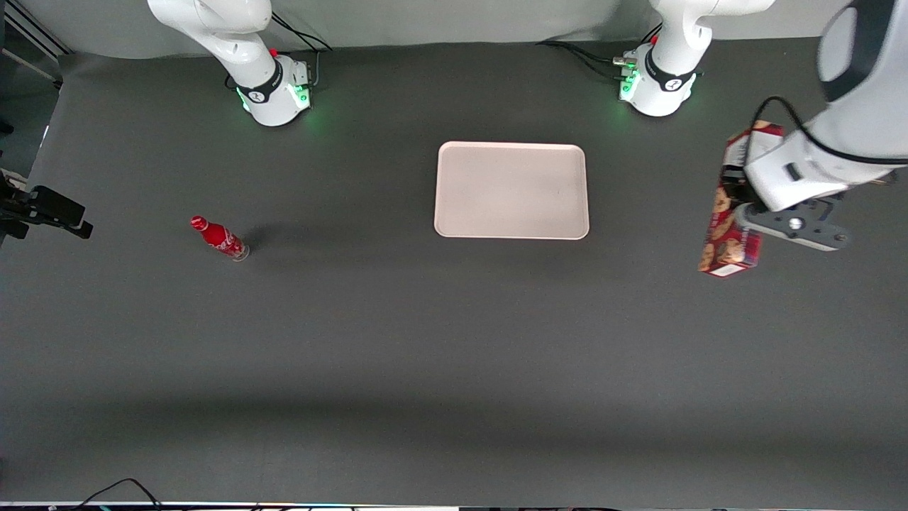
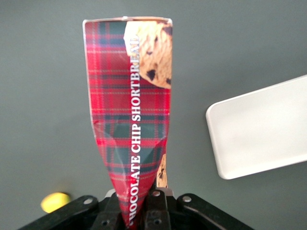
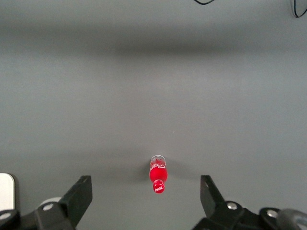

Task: Place red cookie box on tray
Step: 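Carry the upright cookie box over the pink tray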

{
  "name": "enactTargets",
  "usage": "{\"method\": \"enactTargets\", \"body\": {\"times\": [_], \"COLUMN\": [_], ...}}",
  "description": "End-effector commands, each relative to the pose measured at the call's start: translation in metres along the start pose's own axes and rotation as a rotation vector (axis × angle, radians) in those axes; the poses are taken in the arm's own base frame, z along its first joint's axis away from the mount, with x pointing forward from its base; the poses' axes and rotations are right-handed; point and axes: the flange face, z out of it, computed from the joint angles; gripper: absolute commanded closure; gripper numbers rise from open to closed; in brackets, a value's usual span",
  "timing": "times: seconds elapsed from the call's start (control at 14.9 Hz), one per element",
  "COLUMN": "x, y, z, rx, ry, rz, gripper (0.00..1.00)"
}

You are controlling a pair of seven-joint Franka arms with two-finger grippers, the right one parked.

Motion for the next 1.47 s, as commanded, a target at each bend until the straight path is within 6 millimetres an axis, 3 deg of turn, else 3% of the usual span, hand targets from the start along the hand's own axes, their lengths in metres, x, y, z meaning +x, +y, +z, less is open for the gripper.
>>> {"method": "enactTargets", "body": {"times": [0.0,0.13,0.27,0.4,0.54,0.74,1.07,1.21,1.41], "x": [-0.004,-0.011,-0.029,-0.050,-0.064,-0.082,-0.102,-0.103,-0.116], "y": [0.085,0.132,0.166,0.188,0.204,0.210,0.228,0.231,0.261], "z": [0.015,0.031,0.067,0.109,0.151,0.225,0.311,0.328,0.334], "rx": [0.023,0.015,0.004,0.013,0.020,0.016,-0.010,-0.023,-0.020], "ry": [-0.025,-0.013,0.018,0.069,0.083,0.165,0.151,0.126,0.121], "rz": [-0.185,-0.255,-0.289,-0.301,-0.309,-0.324,-0.302,-0.324,-0.325], "gripper": [1.00,1.00,1.00,1.00,1.00,1.00,1.00,1.00,1.00]}}
